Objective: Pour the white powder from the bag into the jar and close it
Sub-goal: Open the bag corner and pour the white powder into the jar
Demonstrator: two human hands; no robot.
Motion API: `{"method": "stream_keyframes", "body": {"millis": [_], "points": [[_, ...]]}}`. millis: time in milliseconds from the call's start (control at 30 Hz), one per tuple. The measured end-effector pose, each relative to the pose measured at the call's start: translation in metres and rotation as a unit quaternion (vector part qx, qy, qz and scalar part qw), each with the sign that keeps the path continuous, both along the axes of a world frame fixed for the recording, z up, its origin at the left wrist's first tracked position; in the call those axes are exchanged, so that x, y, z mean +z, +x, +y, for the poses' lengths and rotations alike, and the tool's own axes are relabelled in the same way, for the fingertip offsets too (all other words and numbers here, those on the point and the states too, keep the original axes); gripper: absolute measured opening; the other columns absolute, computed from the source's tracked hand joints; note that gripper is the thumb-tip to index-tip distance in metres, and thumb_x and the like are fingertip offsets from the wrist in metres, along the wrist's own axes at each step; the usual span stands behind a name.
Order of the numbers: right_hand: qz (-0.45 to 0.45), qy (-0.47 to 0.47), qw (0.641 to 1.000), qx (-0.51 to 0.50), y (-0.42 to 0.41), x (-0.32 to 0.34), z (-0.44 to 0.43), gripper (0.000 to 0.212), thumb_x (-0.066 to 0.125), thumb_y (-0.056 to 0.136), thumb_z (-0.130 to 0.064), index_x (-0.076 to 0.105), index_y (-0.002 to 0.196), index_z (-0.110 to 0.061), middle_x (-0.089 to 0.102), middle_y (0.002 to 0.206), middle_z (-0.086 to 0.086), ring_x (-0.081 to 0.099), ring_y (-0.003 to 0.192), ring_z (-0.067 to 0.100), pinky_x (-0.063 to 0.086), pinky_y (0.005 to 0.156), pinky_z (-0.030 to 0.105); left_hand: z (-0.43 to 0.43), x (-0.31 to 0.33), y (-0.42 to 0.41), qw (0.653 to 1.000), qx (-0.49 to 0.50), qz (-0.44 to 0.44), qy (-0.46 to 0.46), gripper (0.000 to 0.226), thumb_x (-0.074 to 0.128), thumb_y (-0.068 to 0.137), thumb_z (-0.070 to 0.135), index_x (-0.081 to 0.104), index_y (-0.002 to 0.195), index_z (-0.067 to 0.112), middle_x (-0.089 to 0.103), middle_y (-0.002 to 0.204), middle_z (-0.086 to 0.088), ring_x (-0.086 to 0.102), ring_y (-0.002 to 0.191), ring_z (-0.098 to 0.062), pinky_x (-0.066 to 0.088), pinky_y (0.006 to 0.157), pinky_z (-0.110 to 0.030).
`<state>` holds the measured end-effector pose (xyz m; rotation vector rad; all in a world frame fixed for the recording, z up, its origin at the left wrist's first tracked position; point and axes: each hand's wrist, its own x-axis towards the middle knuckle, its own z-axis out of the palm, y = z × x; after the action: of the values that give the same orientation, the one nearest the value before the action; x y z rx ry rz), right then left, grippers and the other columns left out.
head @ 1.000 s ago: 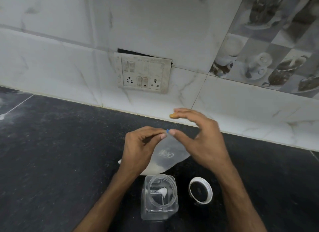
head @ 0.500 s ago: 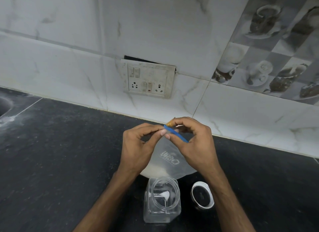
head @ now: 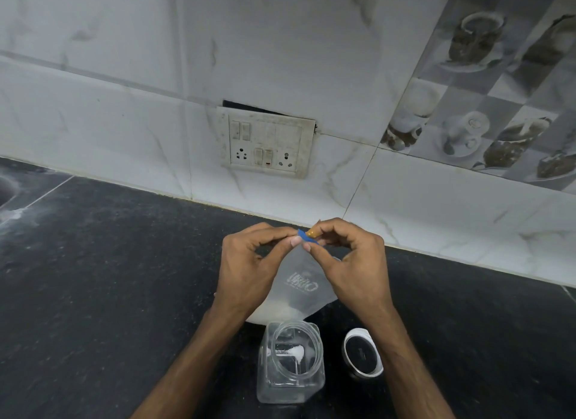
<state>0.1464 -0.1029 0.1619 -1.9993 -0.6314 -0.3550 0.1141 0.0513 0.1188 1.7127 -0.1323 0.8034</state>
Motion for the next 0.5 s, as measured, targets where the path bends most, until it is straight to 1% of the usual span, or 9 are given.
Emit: {"method": "stream_keyframes", "body": {"millis": [100,233,300,400,500], "points": [[-0.019,-0.01,1.0,0.006,0.0022,-0.0035,-0.0001,0.012,0.08,0.077,-0.002,0.075,0.08,-0.013,0.073,0.081,-0.01,0.068,0.082,0.002,0.048,0.076,0.006,0.0006,-0.0004,0.0005,1.0,-0.001,-0.001,-0.005,0.018,0.076,0.082,0.017,0.076,0.095,0.03,0.075,0.083,0.01,0.07,0.076,-0.013,0.056,0.07,-0.024],[0.007,-0.005,1.0,0.029,0.004,-0.0047,0.0014,0.008,0.081,0.078,-0.006,0.076,0.082,-0.01,0.074,0.084,-0.008,0.069,0.084,-0.001,0.048,0.076,0.005,0.001,-0.0017,0.0022,1.0,-0.001,-0.002,-0.002,0.016,0.076,0.082,0.016,0.077,0.095,0.025,0.075,0.08,0.01,0.071,0.076,-0.013,0.058,0.071,-0.027],[0.019,0.012,0.999,0.029,0.0036,-0.0044,0.0022,0.011,0.082,0.077,-0.006,0.075,0.083,-0.013,0.074,0.083,-0.012,0.069,0.083,-0.001,0.049,0.076,0.006,0.0012,-0.0017,0.002,1.0,0.002,-0.004,-0.001,0.015,0.076,0.082,0.017,0.077,0.096,0.024,0.075,0.08,0.009,0.071,0.075,-0.013,0.058,0.07,-0.028],[0.027,0.026,0.999,0.024,0.0025,-0.0042,0.0028,0.021,0.082,0.076,-0.009,0.075,0.092,-0.02,0.074,0.084,-0.016,0.07,0.083,-0.002,0.051,0.077,0.008,0.002,-0.0012,0.0012,1.0,0.004,-0.011,0.013,0.016,0.075,0.083,0.017,0.076,0.097,0.024,0.075,0.082,0.007,0.07,0.076,-0.013,0.058,0.07,-0.029],[0.016,0.017,1.0,0.008,0.0026,-0.006,0.0032,0.021,0.082,0.077,-0.012,0.076,0.091,-0.027,0.07,0.077,-0.027,0.07,0.08,-0.005,0.05,0.075,0.007,0.003,-0.0015,0.0011,0.999,0.013,-0.016,0.026,0.016,0.075,0.085,0.013,0.077,0.097,0.022,0.075,0.082,0.005,0.069,0.075,-0.014,0.057,0.069,-0.03]]}}
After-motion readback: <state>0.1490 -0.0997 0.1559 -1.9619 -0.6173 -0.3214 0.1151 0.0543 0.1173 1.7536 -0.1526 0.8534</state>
